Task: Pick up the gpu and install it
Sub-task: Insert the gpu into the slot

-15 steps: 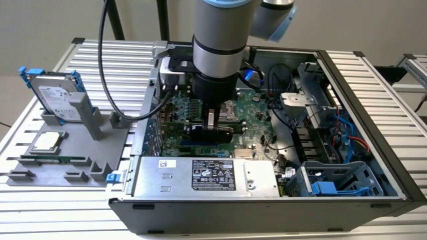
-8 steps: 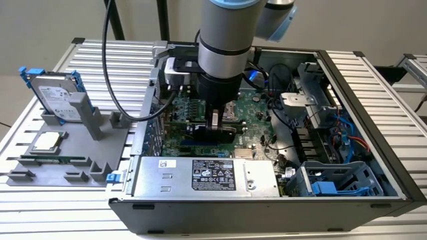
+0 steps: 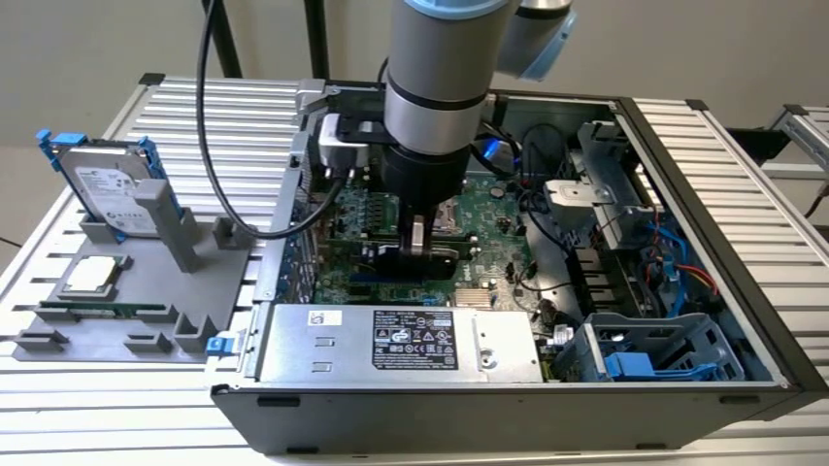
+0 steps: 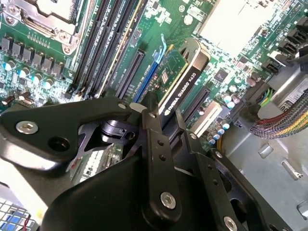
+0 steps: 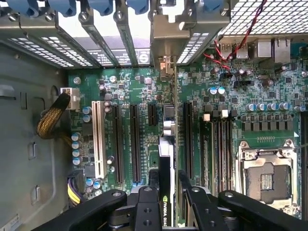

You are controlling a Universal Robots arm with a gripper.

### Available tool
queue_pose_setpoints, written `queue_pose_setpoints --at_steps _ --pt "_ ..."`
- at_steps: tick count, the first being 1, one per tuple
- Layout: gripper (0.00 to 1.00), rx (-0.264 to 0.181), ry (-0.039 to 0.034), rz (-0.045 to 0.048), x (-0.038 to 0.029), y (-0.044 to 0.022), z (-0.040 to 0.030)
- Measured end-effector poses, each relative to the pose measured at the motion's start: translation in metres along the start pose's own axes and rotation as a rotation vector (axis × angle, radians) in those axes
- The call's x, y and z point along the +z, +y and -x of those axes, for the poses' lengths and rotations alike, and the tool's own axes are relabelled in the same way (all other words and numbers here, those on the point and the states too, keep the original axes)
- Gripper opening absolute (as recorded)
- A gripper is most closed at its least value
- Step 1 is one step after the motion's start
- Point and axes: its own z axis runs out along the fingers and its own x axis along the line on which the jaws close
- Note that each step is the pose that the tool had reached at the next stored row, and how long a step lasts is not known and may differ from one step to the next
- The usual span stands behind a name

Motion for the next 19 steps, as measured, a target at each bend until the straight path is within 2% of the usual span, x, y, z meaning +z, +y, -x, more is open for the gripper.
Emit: queue_pose_setpoints --at_steps 9,19 --pt "0.00 0.000 0.0000 0.0002 0.0014 0.0060 -0.0005" --pt "0.00 0.000 0.0003 0.0002 0.0074 0.0062 -0.0007"
